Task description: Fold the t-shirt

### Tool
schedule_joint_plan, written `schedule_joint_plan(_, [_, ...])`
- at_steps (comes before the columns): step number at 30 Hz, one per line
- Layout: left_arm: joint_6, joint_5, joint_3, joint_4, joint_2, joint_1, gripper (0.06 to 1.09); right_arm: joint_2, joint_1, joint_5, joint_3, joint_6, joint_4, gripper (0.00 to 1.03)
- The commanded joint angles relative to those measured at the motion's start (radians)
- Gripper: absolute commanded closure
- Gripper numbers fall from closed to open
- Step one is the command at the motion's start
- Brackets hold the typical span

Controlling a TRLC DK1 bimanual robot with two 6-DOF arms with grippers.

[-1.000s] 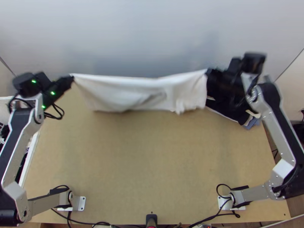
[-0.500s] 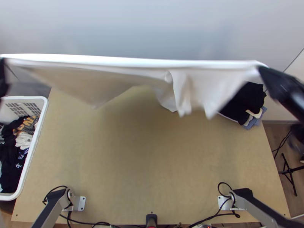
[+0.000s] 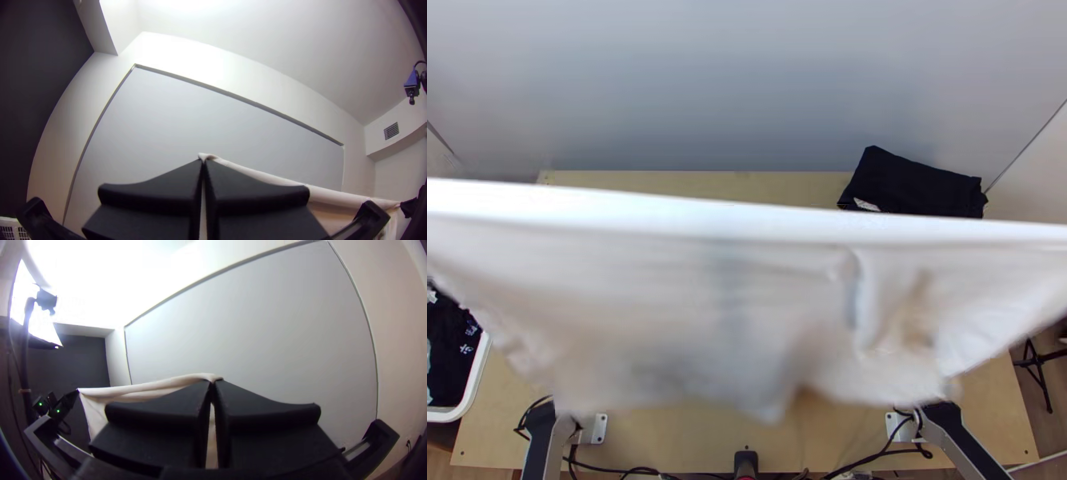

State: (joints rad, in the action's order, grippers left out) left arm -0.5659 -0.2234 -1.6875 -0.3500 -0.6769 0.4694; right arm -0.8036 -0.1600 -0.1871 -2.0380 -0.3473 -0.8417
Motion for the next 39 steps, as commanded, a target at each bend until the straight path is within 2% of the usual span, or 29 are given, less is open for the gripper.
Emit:
schedule_joint_plan(1, [-0.02,0.052,-0.037,0.023,0.065,-0.006,1.05,-0.005,-0.055,0.081,-0.139,-0.021,0.089,1.0])
schedule_joint_plan(4, [-0.037,0.081,-0.057,0.034,0.054,-0.011,1.05,-0.06,-0.061,0.081,-0.243,-0.03,0.113,1.0])
schedule_joint_plan(8, [-0.063,0.084,-0.081,0.013,-0.007,-0.014,1.05,-0.137,-0.108,0.081,-0.248,-0.075,0.158,1.0])
schedule_joint_plan(12, [-0.094,0.056,0.002,-0.052,-0.079,-0.074,1.05,-0.21,-0.15,0.09,-0.137,-0.065,0.131,1.0])
schedule_joint_plan(16, [-0.103,0.016,0.094,-0.095,-0.168,-0.137,1.05,-0.29,-0.142,0.09,-0.022,-0.059,0.153,1.0])
schedule_joint_plan(18, [-0.097,0.001,0.101,-0.129,-0.233,-0.164,1.05,-0.341,-0.11,0.089,-0.011,-0.084,0.17,1.0])
schedule_joint_plan(21, [-0.089,-0.019,0.092,-0.153,-0.331,-0.163,1.05,-0.428,-0.038,0.06,-0.011,-0.151,0.211,1.0])
schedule_joint_plan(25, [-0.075,-0.027,0.032,-0.195,-0.46,-0.158,1.05,-0.571,0.134,-0.097,-0.064,-0.337,0.251,1.0])
schedule_joint_plan(28, [-0.08,-0.027,-0.064,-0.245,-0.544,-0.158,1.05,-0.661,0.188,-0.147,-0.163,-0.415,0.251,1.0])
schedule_joint_plan(33, [-0.095,-0.027,-0.227,-0.256,-0.546,-0.161,1.05,-0.618,0.211,-0.178,-0.238,-0.391,0.289,1.0])
schedule_joint_plan(37, [-0.127,-0.021,-0.285,-0.162,-0.466,-0.15,1.05,-0.496,0.215,-0.193,-0.252,-0.34,0.352,1.0])
schedule_joint_plan(39, [-0.129,0.002,-0.362,-0.162,-0.449,-0.146,1.05,-0.44,0.218,-0.201,-0.274,-0.328,0.377,1.0])
